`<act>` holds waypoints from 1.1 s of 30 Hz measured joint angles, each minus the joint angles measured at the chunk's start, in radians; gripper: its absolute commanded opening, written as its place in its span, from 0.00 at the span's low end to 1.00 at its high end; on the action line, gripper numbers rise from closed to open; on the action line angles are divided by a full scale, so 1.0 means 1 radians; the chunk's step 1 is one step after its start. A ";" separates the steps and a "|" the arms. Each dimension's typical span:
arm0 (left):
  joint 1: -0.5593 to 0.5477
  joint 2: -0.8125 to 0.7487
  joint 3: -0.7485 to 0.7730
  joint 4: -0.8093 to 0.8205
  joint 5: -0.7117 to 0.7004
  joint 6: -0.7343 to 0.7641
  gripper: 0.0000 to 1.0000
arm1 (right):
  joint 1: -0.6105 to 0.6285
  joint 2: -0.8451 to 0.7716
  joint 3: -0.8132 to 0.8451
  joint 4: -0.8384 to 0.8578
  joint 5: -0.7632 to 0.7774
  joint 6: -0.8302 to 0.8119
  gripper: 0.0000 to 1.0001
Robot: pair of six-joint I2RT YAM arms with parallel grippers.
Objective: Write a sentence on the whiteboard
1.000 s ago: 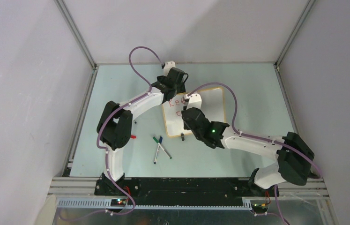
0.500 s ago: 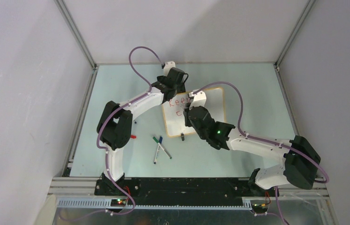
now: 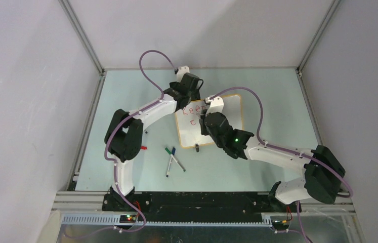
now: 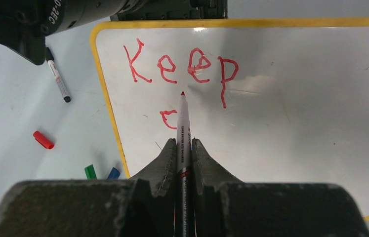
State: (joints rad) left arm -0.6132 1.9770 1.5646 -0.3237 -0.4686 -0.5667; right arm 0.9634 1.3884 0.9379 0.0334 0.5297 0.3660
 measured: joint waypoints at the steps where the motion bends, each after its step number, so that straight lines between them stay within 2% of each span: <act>1: 0.000 0.000 0.000 0.000 0.000 0.000 0.78 | -0.001 0.003 0.000 0.000 -0.002 0.000 0.00; 33: 0.000 0.000 0.000 0.000 0.000 0.000 0.78 | -0.024 0.034 0.000 -0.022 -0.024 0.011 0.00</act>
State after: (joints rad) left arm -0.6132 1.9770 1.5646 -0.3241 -0.4690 -0.5667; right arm 0.9398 1.4223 0.9382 0.0116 0.5056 0.3771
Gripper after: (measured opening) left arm 0.785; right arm 0.152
